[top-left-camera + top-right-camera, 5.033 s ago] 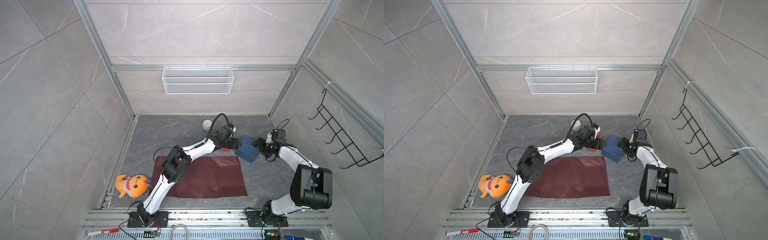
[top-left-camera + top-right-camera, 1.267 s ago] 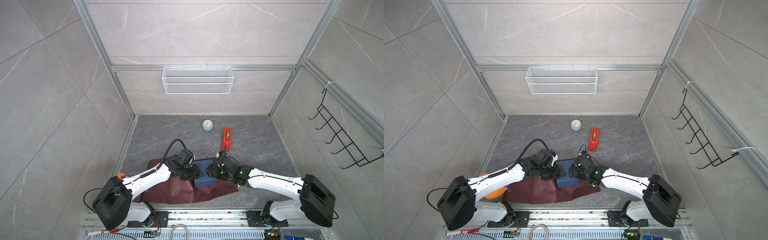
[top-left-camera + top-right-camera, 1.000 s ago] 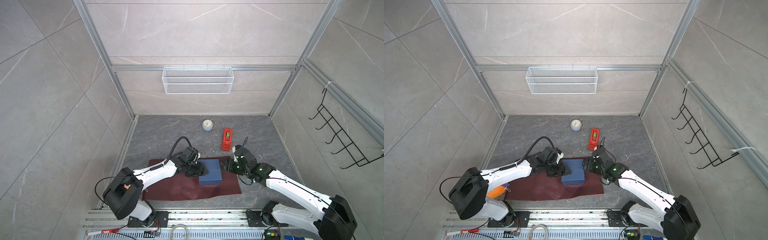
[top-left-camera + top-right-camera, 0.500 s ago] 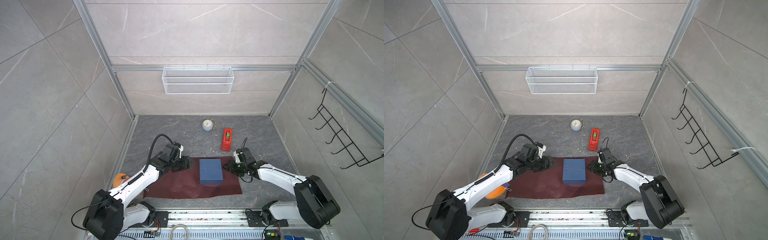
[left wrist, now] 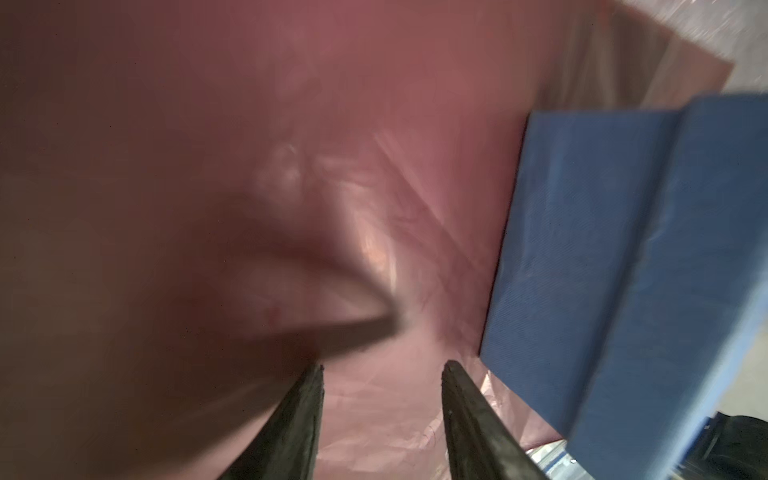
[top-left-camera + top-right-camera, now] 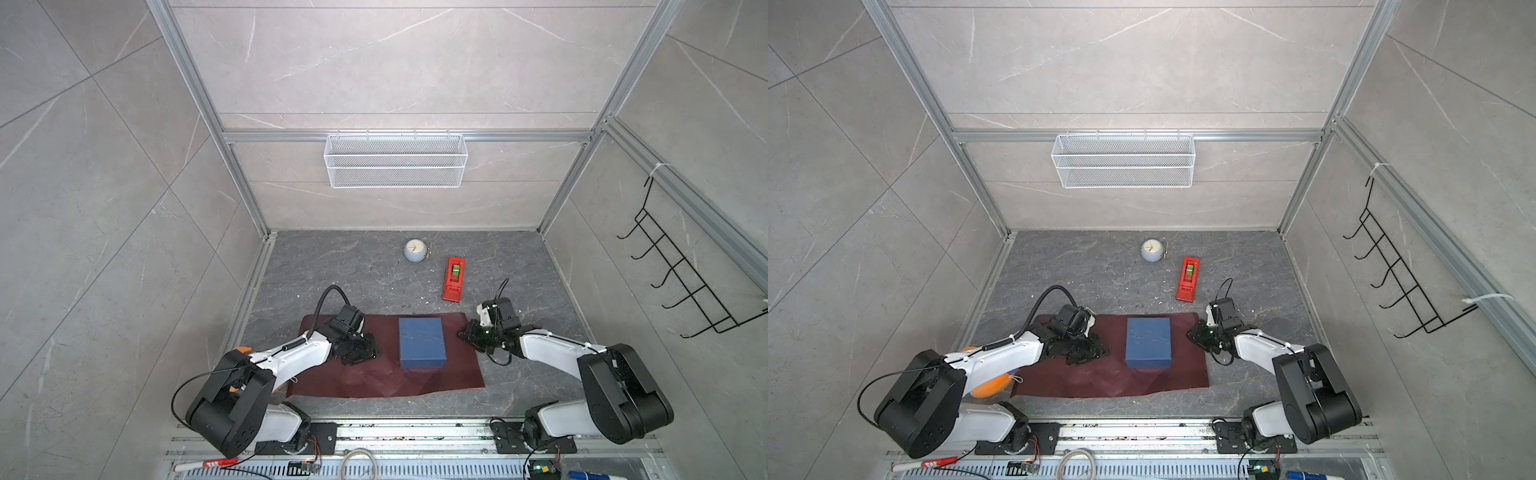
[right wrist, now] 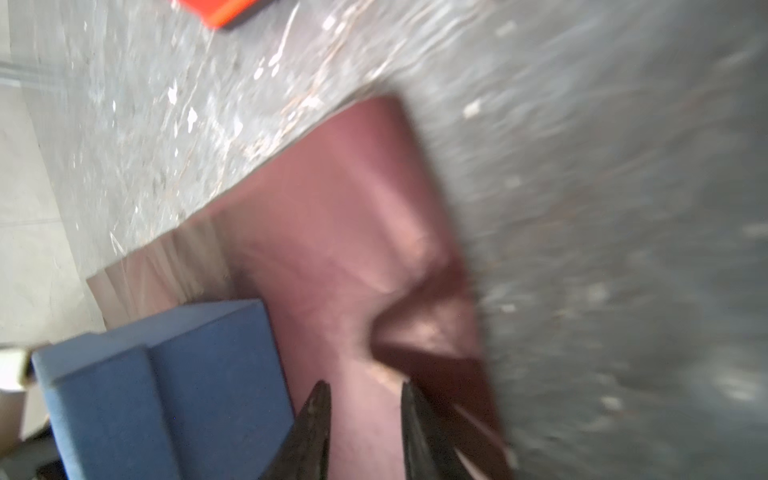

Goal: Wrap the gift box in paper

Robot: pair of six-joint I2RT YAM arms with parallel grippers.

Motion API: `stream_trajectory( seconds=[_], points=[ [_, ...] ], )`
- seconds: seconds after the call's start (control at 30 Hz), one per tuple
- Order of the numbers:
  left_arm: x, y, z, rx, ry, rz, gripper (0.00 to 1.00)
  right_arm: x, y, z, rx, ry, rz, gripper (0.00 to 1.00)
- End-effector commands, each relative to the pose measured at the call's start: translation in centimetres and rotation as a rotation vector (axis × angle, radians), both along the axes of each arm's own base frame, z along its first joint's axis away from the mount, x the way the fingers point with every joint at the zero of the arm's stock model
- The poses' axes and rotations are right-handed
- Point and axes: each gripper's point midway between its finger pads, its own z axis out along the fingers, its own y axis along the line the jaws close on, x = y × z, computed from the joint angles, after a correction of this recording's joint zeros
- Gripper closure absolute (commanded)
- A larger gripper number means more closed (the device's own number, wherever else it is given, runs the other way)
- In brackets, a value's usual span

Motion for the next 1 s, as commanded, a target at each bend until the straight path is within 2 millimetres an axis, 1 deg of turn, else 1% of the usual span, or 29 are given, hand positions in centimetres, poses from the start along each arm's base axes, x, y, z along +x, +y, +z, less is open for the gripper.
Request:
stream_trajectory(
  seconds=[0.0,0.1,0.2,0.4,0.47,0.53,0.63,0.67,0.73,0.77,0.8,0.83,0.87,0.93,0.97],
  points=[
    [0.7,-1.8,0.2,-0.034,-0.038,0.002,0.51,-2.9,-2.9,-3.2,-0.072,0.157,-0.081,0.69],
    [0.3,-3.2,-0.4,-0.033,-0.032,-0.016,0.51,-2.6,-3.3,-3.1,-0.054,0.169,-0.116,0.71],
    [0.2,-4.7,-0.5,-0.031,-0.044,-0.04,0.51,-2.3,-4.4,-2.4,-0.056,0.162,-0.164,0.72],
    [0.5,-7.8,-0.6,-0.037,-0.055,-0.088,0.51,-1.0,-7.7,0.4,-0.077,0.088,-0.24,0.72],
    [0.6,-8.4,-0.3,-0.041,-0.06,-0.098,0.51,-0.6,-8.9,1.5,-0.102,0.054,-0.26,0.71],
    [0.7,-8.6,0.1,-0.041,-0.064,-0.104,0.5,0.0,-9.1,3.0,-0.116,0.004,-0.244,0.68],
    [0.5,-7.8,0.7,-0.013,-0.081,-0.111,0.46,0.5,-8.0,4.9,-0.076,-0.06,-0.178,0.62],
    [0.4,-7.2,0.9,0.01,-0.091,-0.11,0.45,0.4,-7.6,5.2,-0.066,-0.071,-0.157,0.61],
    [0.3,-5.3,1.4,0.084,-0.12,-0.104,0.42,-0.1,-6.7,5.7,-0.068,-0.075,-0.11,0.57],
    [0.5,-4.6,2.0,0.105,-0.142,-0.097,0.41,-0.4,-6.2,5.8,-0.07,-0.076,-0.09,0.57],
    [0.7,-4.4,3.0,0.109,-0.175,-0.102,0.4,-0.8,-5.6,5.8,-0.065,-0.073,-0.069,0.57],
    [1.0,-4.4,4.2,0.096,-0.213,-0.107,0.38,-1.0,-4.9,5.7,-0.057,-0.07,-0.049,0.57],
    [1.3,-5.1,5.9,0.057,-0.258,-0.117,0.35,-1.2,-4.2,5.5,-0.046,-0.062,-0.025,0.57],
    [1.5,-7.2,8.8,-0.017,-0.35,-0.165,0.29,-1.3,-2.9,5.2,-0.035,-0.053,0.021,0.6],
    [1.6,-8.2,9.9,-0.028,-0.393,-0.189,0.26,-1.3,-2.6,4.9,-0.034,-0.044,0.033,0.62]
  ],
)
